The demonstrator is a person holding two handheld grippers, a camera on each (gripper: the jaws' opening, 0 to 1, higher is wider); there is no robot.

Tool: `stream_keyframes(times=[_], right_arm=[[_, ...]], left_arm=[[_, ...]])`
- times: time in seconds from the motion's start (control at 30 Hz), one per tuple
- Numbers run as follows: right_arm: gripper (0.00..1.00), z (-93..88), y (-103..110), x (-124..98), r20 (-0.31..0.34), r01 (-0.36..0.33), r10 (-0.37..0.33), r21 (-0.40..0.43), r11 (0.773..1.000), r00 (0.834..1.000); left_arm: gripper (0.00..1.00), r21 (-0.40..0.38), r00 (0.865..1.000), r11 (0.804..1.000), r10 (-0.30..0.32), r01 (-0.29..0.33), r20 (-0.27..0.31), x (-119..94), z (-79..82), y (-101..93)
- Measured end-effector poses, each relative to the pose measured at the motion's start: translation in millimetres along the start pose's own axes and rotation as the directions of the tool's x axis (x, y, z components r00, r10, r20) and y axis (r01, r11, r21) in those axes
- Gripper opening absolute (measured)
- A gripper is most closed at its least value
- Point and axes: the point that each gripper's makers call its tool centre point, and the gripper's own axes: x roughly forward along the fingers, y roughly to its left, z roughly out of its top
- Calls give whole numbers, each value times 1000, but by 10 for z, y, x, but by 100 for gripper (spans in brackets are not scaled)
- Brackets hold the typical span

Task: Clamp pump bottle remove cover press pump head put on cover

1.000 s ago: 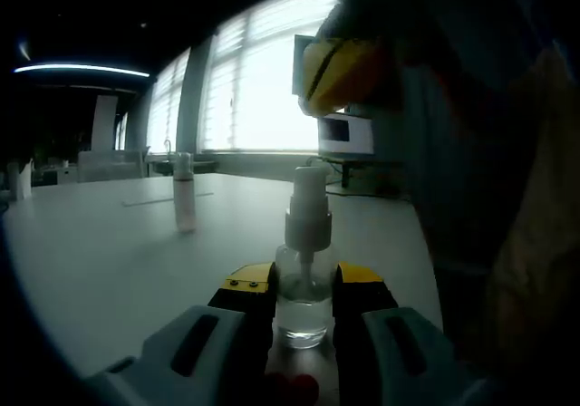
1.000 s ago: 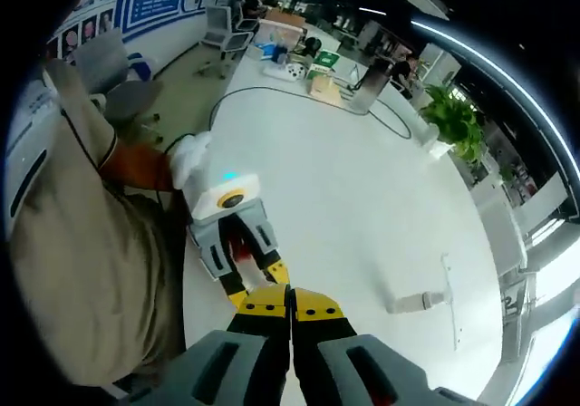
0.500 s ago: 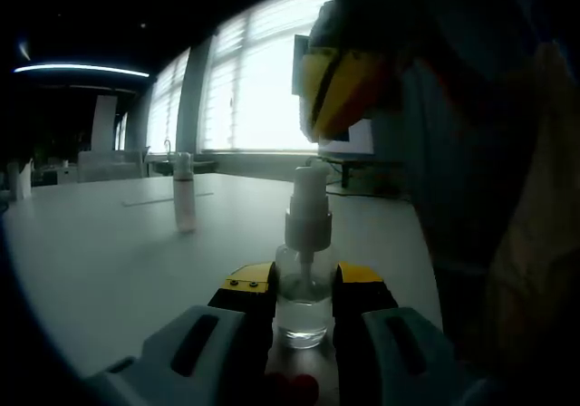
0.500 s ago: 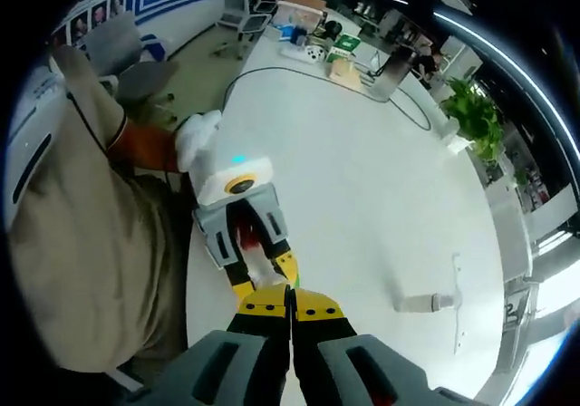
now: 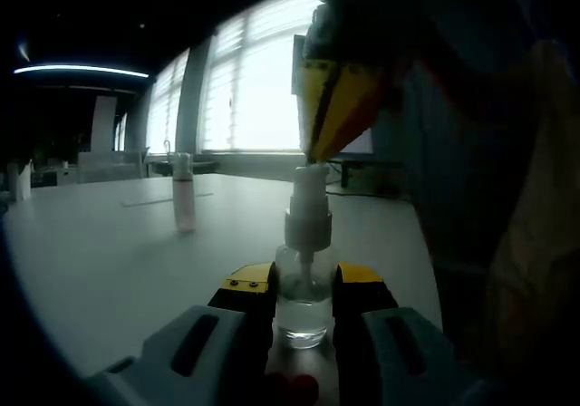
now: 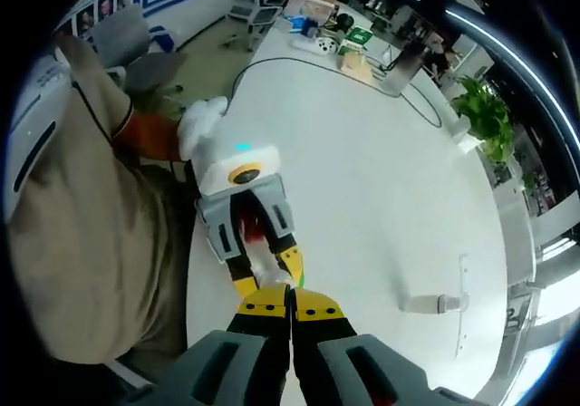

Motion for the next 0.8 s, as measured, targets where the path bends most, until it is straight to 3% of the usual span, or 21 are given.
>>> stream_keyframes(times=[0.4, 0.8], right_arm=[[0, 2, 7, 9, -20, -17, 17, -16, 1000, 1000], [0, 5, 14, 33, -104, -83, 74, -79, 993, 992]], left_arm=[[16, 2, 1000, 1000, -2, 2, 0, 3, 1, -6], [16, 1, 1000, 1000, -5, 5, 0, 2, -4, 1]])
